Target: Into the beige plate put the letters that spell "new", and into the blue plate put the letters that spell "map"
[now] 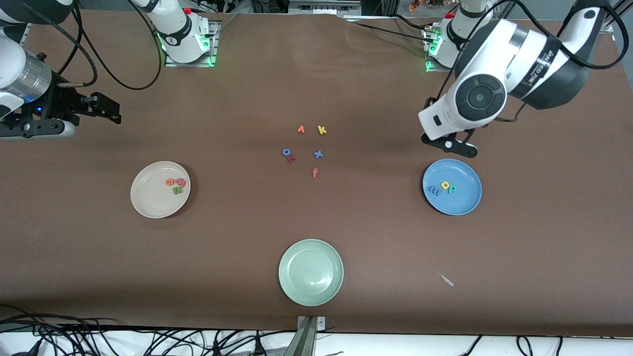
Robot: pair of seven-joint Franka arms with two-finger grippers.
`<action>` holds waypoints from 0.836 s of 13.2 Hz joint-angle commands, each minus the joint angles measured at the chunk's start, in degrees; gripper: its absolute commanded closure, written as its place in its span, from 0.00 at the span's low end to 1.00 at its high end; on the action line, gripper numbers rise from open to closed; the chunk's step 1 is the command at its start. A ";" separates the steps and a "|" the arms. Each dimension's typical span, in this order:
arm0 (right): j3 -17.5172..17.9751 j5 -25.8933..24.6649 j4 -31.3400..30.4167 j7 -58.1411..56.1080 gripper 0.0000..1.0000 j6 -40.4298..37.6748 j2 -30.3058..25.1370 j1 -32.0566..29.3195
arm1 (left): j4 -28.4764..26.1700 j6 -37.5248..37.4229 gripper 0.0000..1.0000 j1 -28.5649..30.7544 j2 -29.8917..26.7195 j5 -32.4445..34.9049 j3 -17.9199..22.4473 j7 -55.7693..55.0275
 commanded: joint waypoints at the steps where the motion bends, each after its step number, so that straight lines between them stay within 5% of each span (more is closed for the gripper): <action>1: 0.24 -0.28 -0.44 -0.12 0.00 0.36 -0.36 -0.32 | -0.23 -2.22 0.00 0.55 -3.45 -2.43 -1.63 0.74; 7: 0.24 -0.28 -0.44 -0.12 0.00 0.36 -0.36 -0.32 | 0.21 -2.66 0.00 0.64 -11.01 -2.51 -3.57 0.30; 11: 0.24 -0.28 -0.44 -0.12 0.00 0.36 -0.36 -0.32 | 3.44 -1.17 0.00 2.38 -7.06 -3.57 -1.56 0.74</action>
